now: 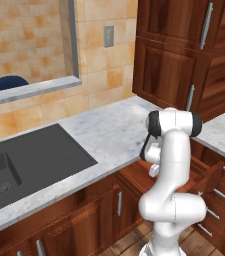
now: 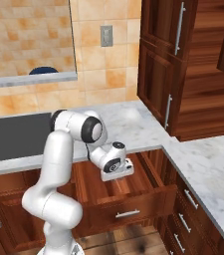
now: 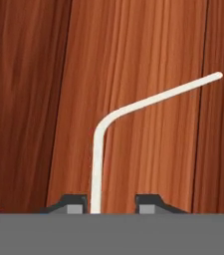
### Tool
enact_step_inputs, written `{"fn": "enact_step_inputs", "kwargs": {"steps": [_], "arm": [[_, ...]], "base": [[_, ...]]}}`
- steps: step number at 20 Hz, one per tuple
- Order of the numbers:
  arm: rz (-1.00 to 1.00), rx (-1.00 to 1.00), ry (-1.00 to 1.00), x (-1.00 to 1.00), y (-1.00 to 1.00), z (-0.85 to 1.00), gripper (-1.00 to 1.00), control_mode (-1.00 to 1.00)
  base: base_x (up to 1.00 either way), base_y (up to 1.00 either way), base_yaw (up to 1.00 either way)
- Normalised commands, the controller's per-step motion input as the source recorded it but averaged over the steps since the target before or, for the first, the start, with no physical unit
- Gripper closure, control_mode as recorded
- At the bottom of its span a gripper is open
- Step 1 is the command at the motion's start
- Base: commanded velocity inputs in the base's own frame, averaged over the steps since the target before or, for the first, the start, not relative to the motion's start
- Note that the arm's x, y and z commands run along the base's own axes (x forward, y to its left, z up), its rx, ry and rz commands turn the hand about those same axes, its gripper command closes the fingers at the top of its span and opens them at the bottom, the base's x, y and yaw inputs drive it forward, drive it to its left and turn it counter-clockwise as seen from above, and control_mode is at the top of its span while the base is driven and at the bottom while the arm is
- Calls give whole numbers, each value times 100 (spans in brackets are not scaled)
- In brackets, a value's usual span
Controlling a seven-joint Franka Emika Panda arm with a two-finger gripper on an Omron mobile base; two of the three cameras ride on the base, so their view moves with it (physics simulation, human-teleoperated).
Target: Take a straw from the drawer in front and place it inside the glass cup on the dining counter.
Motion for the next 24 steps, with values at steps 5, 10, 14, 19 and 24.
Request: {"fn": "enact_step_inputs", "kwargs": {"steps": [5,10,14,19,24], "arm": [[0,0,0,-12,-15,-3,100,-100],[0,0,0,-24,-9,26,100,-100],[0,0,0,-36,-2,100,100,-100],[-2,0,4,-24,-1,95,100,-100],[-2,0,20,-3,-10,92,100,-100]], "base": [[0,0,0],[0,0,0],[0,0,0],[0,0,0],[0,0,0]]}}
